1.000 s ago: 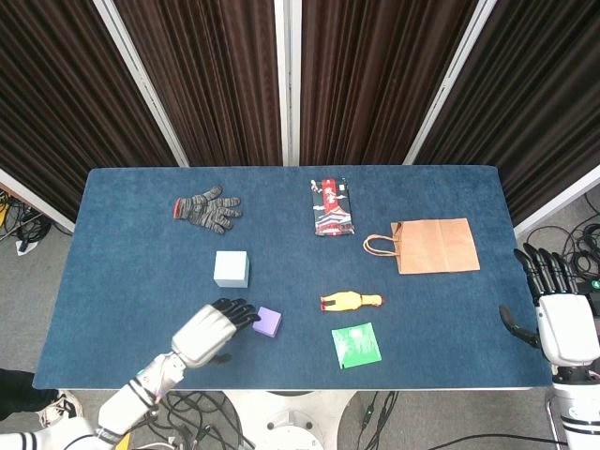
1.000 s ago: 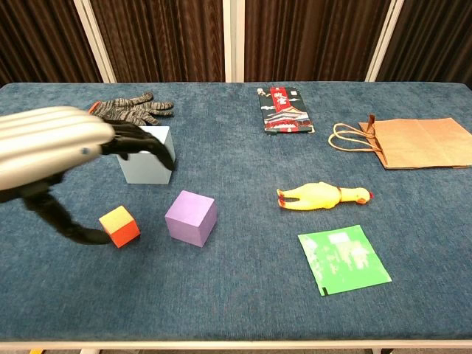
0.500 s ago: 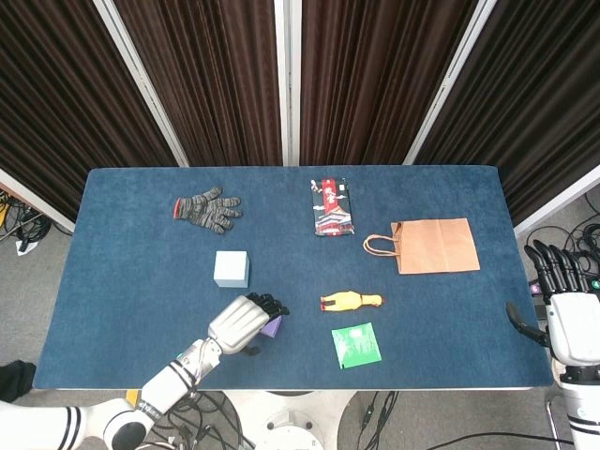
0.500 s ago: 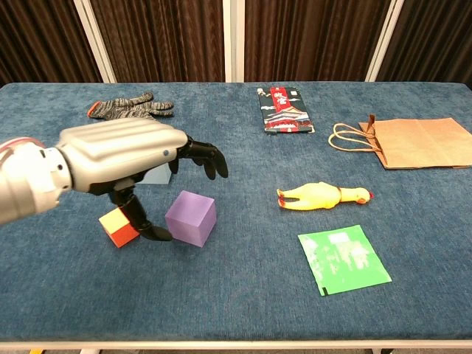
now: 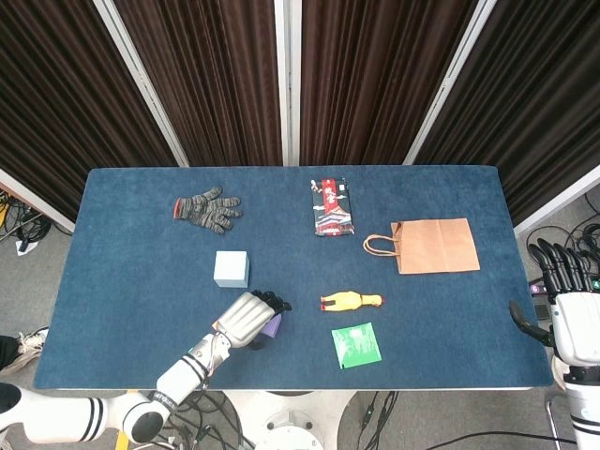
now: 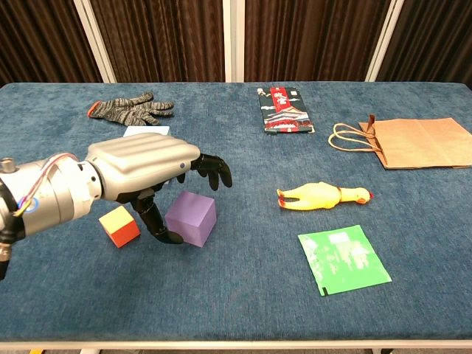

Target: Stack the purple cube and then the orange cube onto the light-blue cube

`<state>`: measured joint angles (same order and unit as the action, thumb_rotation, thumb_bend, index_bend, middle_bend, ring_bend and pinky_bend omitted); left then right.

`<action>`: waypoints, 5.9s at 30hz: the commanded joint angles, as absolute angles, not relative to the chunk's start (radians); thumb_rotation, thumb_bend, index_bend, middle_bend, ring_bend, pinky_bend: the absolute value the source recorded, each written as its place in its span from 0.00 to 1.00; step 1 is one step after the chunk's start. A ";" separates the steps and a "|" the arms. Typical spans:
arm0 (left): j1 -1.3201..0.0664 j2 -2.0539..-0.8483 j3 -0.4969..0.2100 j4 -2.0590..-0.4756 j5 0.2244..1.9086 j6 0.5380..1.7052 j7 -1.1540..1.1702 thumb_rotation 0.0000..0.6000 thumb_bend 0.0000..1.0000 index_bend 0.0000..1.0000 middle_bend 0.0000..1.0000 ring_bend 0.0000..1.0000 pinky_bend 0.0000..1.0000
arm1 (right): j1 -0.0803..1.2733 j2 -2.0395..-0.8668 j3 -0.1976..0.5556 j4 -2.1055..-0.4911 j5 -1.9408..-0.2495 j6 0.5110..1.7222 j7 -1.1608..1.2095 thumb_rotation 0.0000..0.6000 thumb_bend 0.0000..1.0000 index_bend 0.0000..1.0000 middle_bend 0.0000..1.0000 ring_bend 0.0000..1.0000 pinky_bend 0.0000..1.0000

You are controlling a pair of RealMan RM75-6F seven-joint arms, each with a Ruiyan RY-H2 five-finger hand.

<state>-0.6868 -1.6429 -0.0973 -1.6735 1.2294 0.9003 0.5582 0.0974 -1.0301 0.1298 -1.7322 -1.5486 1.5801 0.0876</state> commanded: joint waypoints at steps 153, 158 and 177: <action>-0.466 -1.237 0.134 -1.807 1.503 1.381 0.225 1.00 0.15 0.47 0.52 0.41 0.49 | 0.117 -1.028 0.127 -1.757 -1.482 1.500 0.008 1.00 0.23 0.07 0.05 0.00 0.00; -0.453 -1.276 0.158 -1.718 1.573 1.351 0.154 1.00 0.15 0.49 0.53 0.42 0.50 | 0.120 -1.029 0.125 -1.760 -1.477 1.489 -0.003 1.00 0.23 0.07 0.05 0.00 0.00; -0.549 -1.496 0.166 -1.293 1.871 1.286 0.018 1.00 0.21 0.46 0.56 0.42 0.52 | 0.132 -1.037 0.128 -1.758 -1.452 1.462 -0.026 1.00 0.23 0.07 0.05 0.00 0.00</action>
